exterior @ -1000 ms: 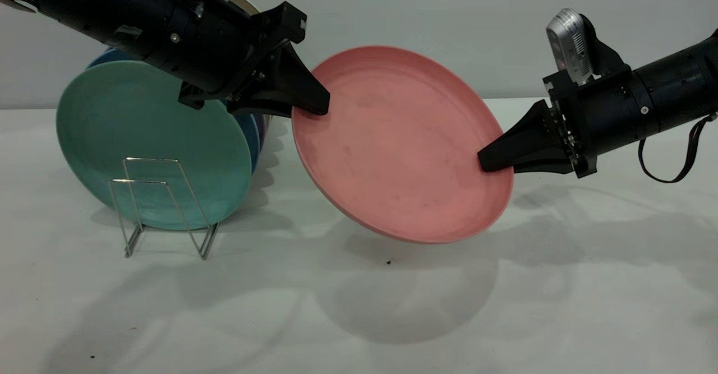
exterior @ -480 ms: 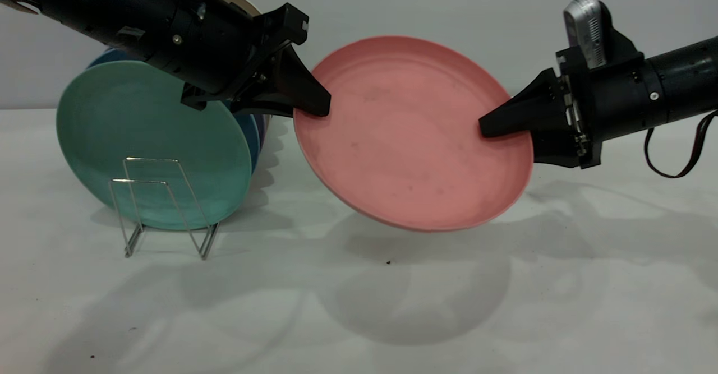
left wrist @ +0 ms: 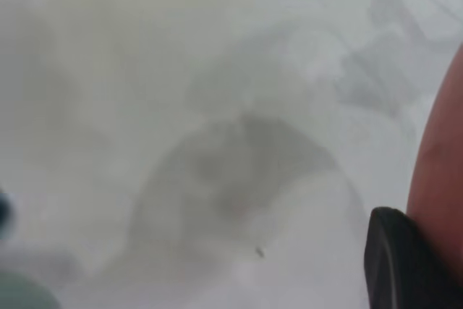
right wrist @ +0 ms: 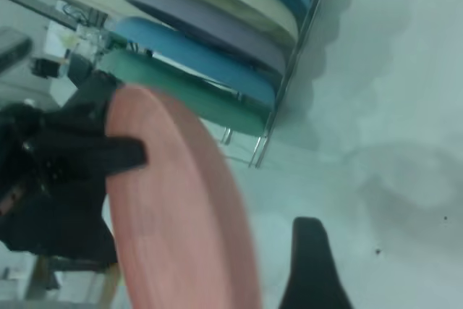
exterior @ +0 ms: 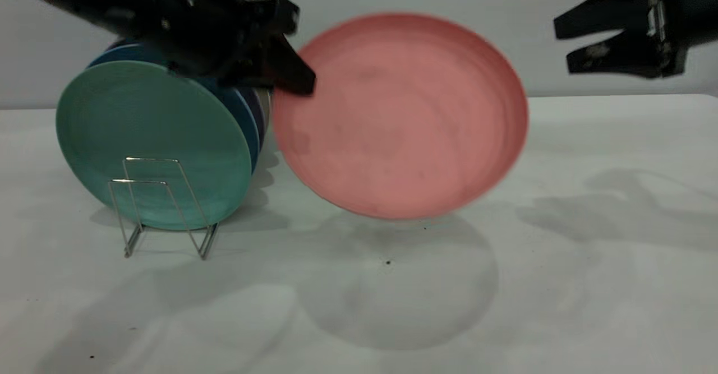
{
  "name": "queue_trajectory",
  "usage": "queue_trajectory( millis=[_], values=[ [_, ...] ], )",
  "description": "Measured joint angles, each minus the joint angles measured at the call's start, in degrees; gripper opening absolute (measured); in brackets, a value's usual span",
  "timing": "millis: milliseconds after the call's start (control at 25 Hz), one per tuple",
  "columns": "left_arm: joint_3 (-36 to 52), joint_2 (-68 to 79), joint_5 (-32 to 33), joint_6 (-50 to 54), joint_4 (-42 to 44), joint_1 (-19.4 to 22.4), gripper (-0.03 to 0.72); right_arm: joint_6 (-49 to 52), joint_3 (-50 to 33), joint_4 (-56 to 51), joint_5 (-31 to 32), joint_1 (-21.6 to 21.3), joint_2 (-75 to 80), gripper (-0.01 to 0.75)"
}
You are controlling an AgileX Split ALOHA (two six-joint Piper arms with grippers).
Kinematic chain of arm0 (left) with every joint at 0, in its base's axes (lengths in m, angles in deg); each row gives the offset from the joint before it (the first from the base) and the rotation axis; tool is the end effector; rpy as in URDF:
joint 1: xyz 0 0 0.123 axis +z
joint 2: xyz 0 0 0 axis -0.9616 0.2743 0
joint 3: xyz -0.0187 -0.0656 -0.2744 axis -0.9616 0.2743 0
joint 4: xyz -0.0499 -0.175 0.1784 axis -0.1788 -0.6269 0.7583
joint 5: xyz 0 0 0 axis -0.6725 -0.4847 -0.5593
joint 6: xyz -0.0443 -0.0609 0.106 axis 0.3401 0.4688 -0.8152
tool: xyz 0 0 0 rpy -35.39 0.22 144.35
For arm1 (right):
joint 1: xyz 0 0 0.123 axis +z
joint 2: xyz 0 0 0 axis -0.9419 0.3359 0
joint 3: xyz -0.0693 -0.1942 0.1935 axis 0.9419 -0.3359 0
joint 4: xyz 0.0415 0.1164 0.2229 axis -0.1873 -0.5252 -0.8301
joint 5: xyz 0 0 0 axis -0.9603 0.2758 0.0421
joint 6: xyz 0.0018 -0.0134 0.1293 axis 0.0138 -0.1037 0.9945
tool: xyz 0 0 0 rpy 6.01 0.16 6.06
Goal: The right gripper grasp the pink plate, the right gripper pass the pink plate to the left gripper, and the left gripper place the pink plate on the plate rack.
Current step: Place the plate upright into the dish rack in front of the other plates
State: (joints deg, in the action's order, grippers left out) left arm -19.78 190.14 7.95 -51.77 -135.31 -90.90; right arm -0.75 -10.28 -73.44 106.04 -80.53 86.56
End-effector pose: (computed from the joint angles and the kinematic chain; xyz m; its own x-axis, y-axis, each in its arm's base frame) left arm 0.3798 -0.1629 0.1497 -0.7414 0.0873 -0.6653 0.4101 0.8437 -0.3463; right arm 0.4239 0.0427 0.1386 -0.8642 0.0980 -0.4935 -0.3813 0.5122 0.7696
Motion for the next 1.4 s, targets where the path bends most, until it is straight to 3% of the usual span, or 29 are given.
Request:
queue_trajectory(
  millis=[280,560,840,1120,1400],
  values=[
    [0.0,-13.95,-3.18,-12.23,13.77,2.27,0.026,1.63,0.0,5.21,0.17,-0.05,-2.14,0.541],
    [0.34,-26.9,-10.03,-16.69,33.06,8.75,0.026,2.0,0.0,5.41,0.17,-0.05,-2.14,0.534],
    [8.19,-35.39,-10.49,-19.34,44.95,15.8,0.026,2.17,0.0,5.47,0.17,-0.05,-2.14,0.534],
    [13.17,-31.97,-11.22,-33.45,42.81,16.74,0.026,2.17,0.0,5.04,0.17,-0.05,-2.14,0.534],
    [13.17,-26.34,-13.34,-51.34,38.39,13.62,0.026,2.17,0.0,4.94,0.17,-0.05,-2.14,0.534]
  ],
)
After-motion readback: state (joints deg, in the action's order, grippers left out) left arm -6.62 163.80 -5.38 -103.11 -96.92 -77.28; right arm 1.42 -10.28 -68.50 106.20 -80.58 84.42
